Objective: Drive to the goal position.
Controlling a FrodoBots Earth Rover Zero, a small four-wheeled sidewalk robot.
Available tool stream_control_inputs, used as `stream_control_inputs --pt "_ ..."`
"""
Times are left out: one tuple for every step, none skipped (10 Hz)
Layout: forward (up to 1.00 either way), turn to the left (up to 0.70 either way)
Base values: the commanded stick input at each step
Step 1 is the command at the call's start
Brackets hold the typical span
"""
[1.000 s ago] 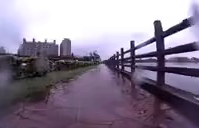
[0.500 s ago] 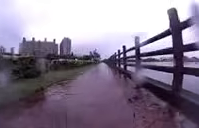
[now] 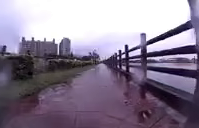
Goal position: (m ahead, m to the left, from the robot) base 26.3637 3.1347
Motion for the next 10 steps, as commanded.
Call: stream_control_inputs --pt "1.00 0.12" --pt "1.00 0.13" --pt "1.00 0.06" --pt "1.00 0.00" --pt "1.00 0.00" --pt "1.00 0.04" --pt "1.00 0.09" --pt "1.00 0.19" --pt "1.00 0.05" --pt "1.00 0.01"
